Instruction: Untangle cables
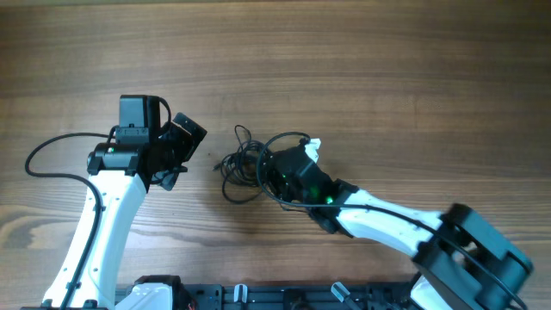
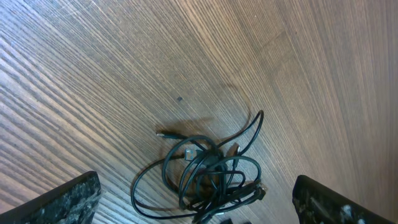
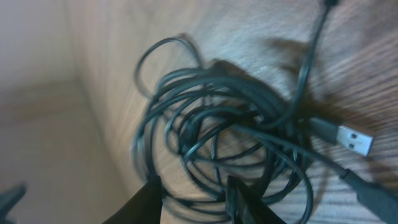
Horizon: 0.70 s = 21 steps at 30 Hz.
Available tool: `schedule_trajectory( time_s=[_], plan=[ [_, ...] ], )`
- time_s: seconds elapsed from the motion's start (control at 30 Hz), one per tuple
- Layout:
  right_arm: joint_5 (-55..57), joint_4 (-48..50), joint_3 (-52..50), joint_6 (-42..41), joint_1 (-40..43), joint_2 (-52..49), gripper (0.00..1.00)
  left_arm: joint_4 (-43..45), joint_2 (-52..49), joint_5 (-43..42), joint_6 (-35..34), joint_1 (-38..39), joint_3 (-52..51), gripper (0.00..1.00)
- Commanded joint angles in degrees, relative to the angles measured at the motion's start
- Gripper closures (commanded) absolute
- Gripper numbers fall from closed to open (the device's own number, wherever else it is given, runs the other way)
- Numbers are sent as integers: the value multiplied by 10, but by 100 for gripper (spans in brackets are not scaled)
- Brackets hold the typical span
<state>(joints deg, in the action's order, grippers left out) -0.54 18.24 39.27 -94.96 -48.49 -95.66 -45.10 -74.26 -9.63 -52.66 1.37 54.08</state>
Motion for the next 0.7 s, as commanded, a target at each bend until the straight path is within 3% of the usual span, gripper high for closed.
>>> schedule_trajectory(
  time_s=[0.0,0.13,0.23,0.27,0.3,0.33,0.4,0.5,0.57,0.67],
  plan=[
    [20,48,9,-71,0,-53,61,-2,-2,7,-3,-4,2,0],
    [26,126,9,-73,0,-107,61,-2,-2,7,-3,-4,2,0],
    [27,130,9,-89,0,-125,65,-2,-2,8,-3,-4,2,0],
    [31,130,9,-90,1,-127,70,-2,-2,8,-3,-4,2,0],
    [38,130,9,-85,2,-129,84,-2,-2,8,-3,-4,2,0],
    [48,132,9,-50,2,-129,95,-2,-2,7,-3,-4,2,0],
    [23,157,9,26,2,-125,95,-2,-2,8,-3,-4,2,0],
    [-13,179,9,224,10,-89,95,-2,-2,7,-3,-4,2,0],
    [-26,118,9,337,20,-22,95,-2,-2,8,-3,-4,2,0],
    [-33,26,9,428,24,74,95,-2,-2,7,-3,-4,2,0]
  ],
)
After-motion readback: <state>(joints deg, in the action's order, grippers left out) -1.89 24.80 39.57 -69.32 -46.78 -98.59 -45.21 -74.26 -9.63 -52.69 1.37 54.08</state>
